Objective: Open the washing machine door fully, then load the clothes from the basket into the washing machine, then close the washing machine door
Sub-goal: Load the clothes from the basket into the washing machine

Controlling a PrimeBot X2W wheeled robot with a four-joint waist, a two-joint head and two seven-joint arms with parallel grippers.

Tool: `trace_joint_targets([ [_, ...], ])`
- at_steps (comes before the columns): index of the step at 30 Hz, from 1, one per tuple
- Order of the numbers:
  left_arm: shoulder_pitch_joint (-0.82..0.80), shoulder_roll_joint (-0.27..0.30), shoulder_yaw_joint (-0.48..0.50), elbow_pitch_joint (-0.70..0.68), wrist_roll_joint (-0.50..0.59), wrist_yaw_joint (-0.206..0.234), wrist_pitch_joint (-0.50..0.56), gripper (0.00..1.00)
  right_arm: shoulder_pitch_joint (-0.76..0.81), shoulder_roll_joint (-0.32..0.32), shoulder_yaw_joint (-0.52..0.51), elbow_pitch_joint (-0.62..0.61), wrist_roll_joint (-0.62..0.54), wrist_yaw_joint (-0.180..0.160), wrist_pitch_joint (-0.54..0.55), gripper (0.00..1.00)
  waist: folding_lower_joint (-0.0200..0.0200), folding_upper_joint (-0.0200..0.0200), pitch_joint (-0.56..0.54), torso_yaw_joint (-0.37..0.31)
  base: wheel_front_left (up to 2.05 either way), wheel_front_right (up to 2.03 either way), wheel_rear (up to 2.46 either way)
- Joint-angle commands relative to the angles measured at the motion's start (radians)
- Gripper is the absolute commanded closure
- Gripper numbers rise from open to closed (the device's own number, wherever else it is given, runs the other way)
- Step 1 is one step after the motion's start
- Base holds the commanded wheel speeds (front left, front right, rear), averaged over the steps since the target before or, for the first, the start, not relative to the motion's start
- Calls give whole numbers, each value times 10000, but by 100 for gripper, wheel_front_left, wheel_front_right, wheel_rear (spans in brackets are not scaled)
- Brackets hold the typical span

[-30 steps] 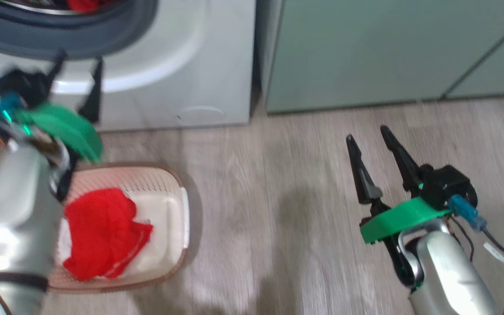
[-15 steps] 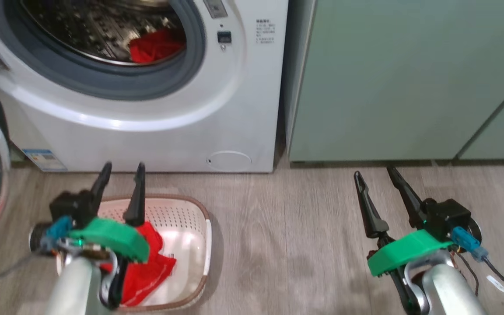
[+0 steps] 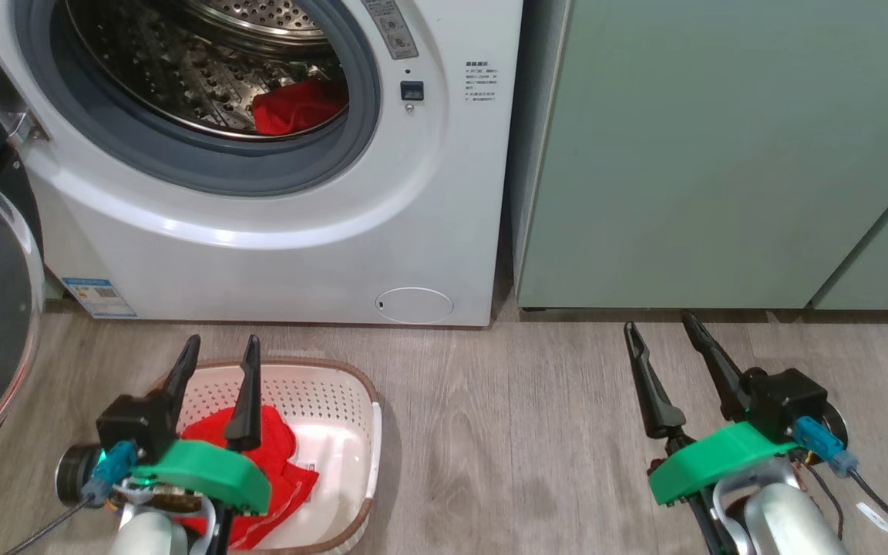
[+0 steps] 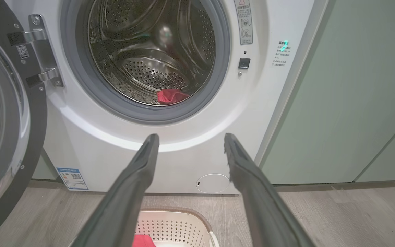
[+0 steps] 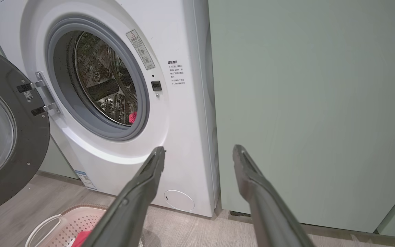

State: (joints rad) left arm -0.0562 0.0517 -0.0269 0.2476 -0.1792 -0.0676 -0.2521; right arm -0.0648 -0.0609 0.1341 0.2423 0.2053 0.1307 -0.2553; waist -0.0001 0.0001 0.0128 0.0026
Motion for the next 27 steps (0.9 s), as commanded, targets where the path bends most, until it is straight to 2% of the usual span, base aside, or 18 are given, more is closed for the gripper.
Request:
trace_joint_targets([
  [1,-286,3,386,-411,118,12,-97,0,-176,1,211,-346,62,0,-65,0,1,-1,3,6,0,0,0],
  [27,-317,-14,61,-192,-100,242,-97,0,-189,51,250,-289,87,0,-65,0,1,-1,121,27,0,0,0],
])
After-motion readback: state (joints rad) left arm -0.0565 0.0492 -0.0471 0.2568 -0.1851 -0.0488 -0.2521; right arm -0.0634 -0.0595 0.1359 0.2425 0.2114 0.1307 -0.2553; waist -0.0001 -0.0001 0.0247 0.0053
